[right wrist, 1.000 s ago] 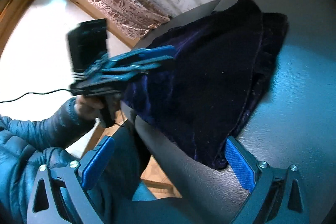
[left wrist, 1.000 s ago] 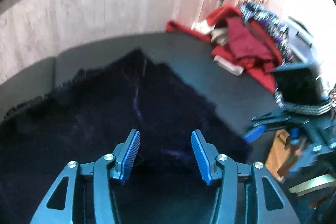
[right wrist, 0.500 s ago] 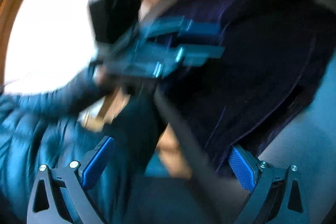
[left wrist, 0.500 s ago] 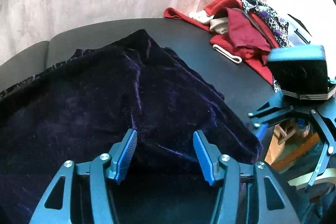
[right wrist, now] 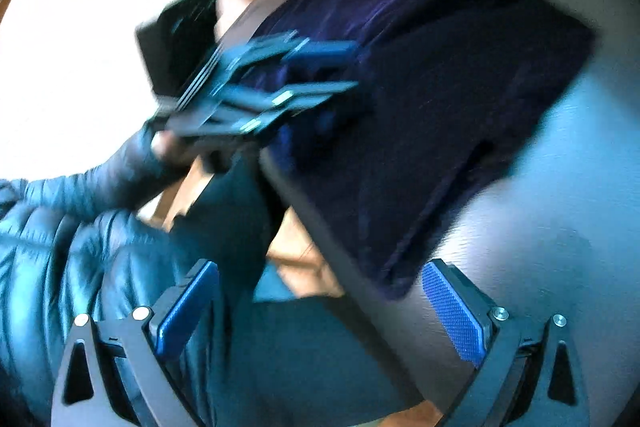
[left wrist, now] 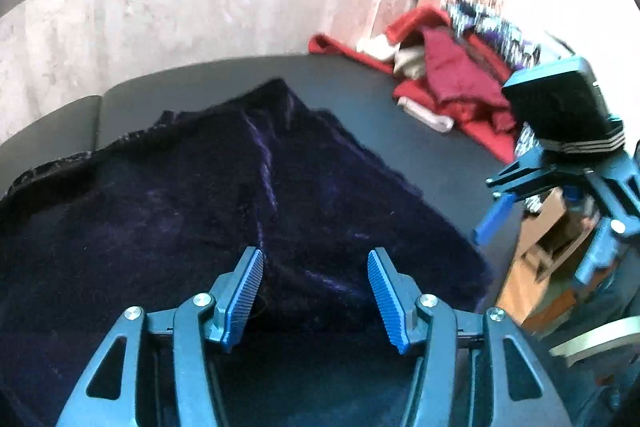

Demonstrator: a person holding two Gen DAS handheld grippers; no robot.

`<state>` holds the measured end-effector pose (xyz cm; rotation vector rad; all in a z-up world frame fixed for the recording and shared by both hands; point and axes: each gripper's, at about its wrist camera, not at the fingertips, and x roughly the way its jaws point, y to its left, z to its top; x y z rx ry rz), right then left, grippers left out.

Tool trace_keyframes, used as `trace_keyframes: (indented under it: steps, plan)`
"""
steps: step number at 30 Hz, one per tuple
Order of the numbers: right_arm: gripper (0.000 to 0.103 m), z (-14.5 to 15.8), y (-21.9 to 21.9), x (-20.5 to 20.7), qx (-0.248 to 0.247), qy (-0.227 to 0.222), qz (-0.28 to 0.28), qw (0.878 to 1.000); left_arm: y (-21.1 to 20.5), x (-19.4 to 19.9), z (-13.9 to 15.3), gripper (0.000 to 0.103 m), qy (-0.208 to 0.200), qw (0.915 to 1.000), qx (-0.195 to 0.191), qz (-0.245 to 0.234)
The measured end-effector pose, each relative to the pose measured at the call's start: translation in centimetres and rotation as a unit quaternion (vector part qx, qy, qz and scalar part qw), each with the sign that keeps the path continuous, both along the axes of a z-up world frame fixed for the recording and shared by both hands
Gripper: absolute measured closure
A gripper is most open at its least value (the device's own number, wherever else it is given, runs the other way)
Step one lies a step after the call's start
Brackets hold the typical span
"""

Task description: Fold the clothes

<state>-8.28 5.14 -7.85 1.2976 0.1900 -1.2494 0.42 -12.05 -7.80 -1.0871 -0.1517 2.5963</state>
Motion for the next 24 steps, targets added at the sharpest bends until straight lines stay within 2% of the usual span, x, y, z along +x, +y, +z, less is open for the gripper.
trace_keyframes:
  steps: [4, 6, 9, 10, 12, 14, 16, 17, 18, 19, 22, 24]
  plan:
    - [0.0, 3.0, -0.5, -0.7, -0.082, 0.038, -0.067, 0.994, -1.7, 1.1, 1.0, 0.047, 0.025, 0.999, -0.013, 0.036]
    - [0.0, 3.9, -2.4, -0.9, -0.108, 0.077, -0.096, 0.986, -2.9, 1.3, 1.2, 0.047, 0.028, 0.997, -0.024, 0.068]
    - [0.0, 3.7, -5.6, -0.9, -0.115, 0.132, -0.14, 0.974, -4.7, 1.3, 0.7, 0.047, 0.011, 0.9916, -0.048, 0.12]
    - [0.0, 3.3, -6.8, -1.2, -0.108, 0.145, -0.154, 0.971, -5.5, 1.3, 0.2, 0.047, 0.0, 0.9875, -0.066, 0.143]
    - [0.0, 2.1, -8.7, -1.7, -0.091, 0.146, -0.171, 0.97, -6.6, 1.5, -0.8, 0.047, -0.025, 0.9812, -0.081, 0.173]
    - [0.0, 0.1, -9.7, -2.5, -0.052, 0.141, -0.182, 0.972, -8.1, 2.2, -1.7, 0.047, -0.036, 0.9803, -0.045, 0.189]
    - [0.0, -1.1, -9.6, -2.9, -0.02, 0.173, -0.183, 0.968, -8.3, 2.7, -1.9, 0.048, -0.039, 0.9796, -0.034, 0.194]
    - [0.009, -1.1, -9.2, -2.5, -0.022, 0.196, -0.172, 0.965, -8.3, 3.0, -2.0, 0.048, -0.04, 0.9793, -0.03, 0.196]
    - [0.028, -1.1, -8.8, -2.0, -0.014, 0.231, -0.164, 0.959, -8.2, 3.2, -2.1, 0.048, -0.041, 0.9796, -0.022, 0.196]
    - [0.034, -1.1, -8.4, -1.8, -0.006, 0.257, -0.16, 0.953, -8.1, 3.3, -2.2, 0.048, -0.042, 0.9799, -0.013, 0.194]
    - [0.034, -0.8, -7.1, -2.6, -0.015, 0.242, -0.175, 0.954, -8.0, 3.6, -2.4, 0.048, -0.05, 0.9802, 0.028, 0.19]
    - [0.034, -0.7, -6.4, -3.0, -0.015, 0.235, -0.181, 0.955, -7.9, 3.8, -2.2, 0.048, -0.05, 0.9808, 0.035, 0.185]
